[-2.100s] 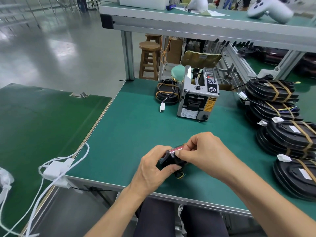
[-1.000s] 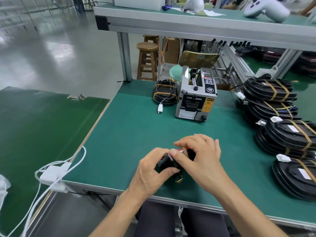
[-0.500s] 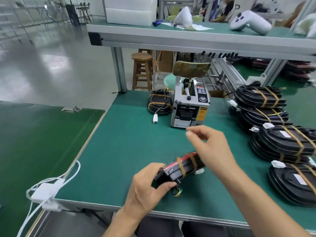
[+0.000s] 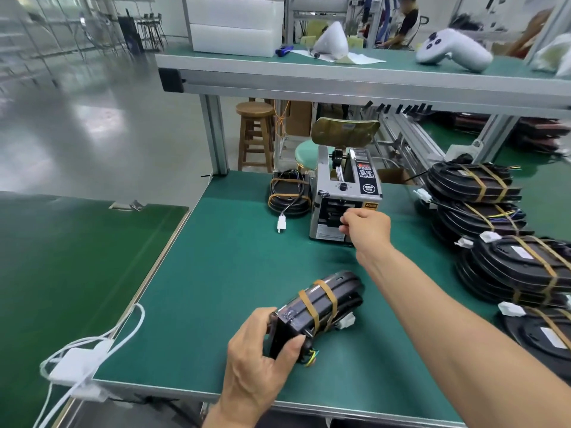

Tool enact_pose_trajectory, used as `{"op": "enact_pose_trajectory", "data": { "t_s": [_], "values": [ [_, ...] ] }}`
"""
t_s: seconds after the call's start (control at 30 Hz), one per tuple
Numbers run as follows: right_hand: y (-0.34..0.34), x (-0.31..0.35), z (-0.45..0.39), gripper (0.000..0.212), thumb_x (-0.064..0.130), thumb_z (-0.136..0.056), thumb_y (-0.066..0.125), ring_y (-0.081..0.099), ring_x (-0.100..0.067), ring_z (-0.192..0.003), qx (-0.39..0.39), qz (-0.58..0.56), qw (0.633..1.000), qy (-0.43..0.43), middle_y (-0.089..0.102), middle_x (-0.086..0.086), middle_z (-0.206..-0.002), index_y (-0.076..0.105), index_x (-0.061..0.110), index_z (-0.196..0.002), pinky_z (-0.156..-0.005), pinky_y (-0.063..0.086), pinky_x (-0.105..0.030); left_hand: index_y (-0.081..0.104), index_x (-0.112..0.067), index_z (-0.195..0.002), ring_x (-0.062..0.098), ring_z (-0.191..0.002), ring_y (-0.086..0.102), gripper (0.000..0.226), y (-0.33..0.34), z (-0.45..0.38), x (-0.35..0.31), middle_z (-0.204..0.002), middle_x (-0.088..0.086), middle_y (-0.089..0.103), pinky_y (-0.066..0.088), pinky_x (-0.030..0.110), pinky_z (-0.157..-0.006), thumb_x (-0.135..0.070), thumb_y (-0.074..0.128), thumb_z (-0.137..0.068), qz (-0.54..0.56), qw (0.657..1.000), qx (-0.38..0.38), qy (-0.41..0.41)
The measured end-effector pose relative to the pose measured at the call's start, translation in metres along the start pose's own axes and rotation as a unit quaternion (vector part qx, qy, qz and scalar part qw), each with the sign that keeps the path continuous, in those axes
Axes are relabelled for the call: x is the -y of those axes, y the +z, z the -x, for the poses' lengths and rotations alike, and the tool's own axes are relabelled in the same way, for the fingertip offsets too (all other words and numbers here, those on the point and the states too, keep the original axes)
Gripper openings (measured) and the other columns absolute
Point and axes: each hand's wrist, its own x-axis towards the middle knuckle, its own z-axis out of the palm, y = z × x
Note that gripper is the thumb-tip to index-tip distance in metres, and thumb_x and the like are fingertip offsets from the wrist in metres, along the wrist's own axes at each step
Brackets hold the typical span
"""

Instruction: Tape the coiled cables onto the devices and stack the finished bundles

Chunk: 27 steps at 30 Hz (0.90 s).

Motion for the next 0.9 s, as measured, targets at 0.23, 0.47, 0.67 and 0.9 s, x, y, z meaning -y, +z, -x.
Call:
{"op": "enact_pose_trajectory", "data": {
  "t_s": [0.23,0.47,0.67,0.9],
  "values": [
    [0.011,0.002,-0.003,0.016,0.006,-0.087,0.071,0.068,-0.013,-0.060,-0.058,0.000,0.998,0.022,0.074,-0.003,-0.071,0.074,0.014,-0.074,-0.056,0.048,-0.022,0.062,-0.027,-0.113,0.004,-0.081,0.066,0.040,0.000,0.000,0.001,-0.092,-0.013,0.067,0.055,0.021,-0.072,-0.066,0.061,-0.102,0.010,1.000,0.013,0.006],
    [0.023,0.004,-0.008,0.012,0.006,-0.083,0.074,0.065,-0.011,-0.047,-0.106,-0.031,0.992,0.064,0.068,-0.002,-0.061,0.069,0.010,-0.074,-0.047,0.046,-0.023,0.063,-0.027,-0.114,0.007,-0.083,0.068,0.037,0.001,0.000,0.001,-0.094,-0.009,0.070,0.056,0.022,-0.074,-0.062,0.063,-0.102,0.013,0.999,0.023,0.019],
    [0.028,0.004,-0.013,0.012,0.010,-0.085,0.077,0.065,-0.012,-0.047,-0.124,-0.044,0.988,0.087,0.074,-0.007,-0.080,0.068,0.006,-0.091,-0.046,0.049,-0.026,0.063,-0.024,-0.113,0.010,-0.080,0.067,0.040,0.002,0.000,0.002,-0.093,-0.008,0.069,0.056,0.024,-0.072,-0.062,0.062,-0.103,0.009,0.999,0.019,0.024],
    [0.004,-0.009,-0.002,0.011,0.001,-0.078,0.075,0.051,-0.012,-0.037,-0.012,0.051,0.990,0.128,0.062,-0.005,-0.054,0.065,0.004,-0.079,-0.043,0.045,-0.020,0.063,-0.024,-0.112,0.011,-0.079,0.067,0.040,0.001,-0.001,0.000,-0.091,-0.006,0.069,0.056,0.026,-0.071,-0.063,0.062,-0.102,0.013,0.999,0.020,0.028]
  ]
}}
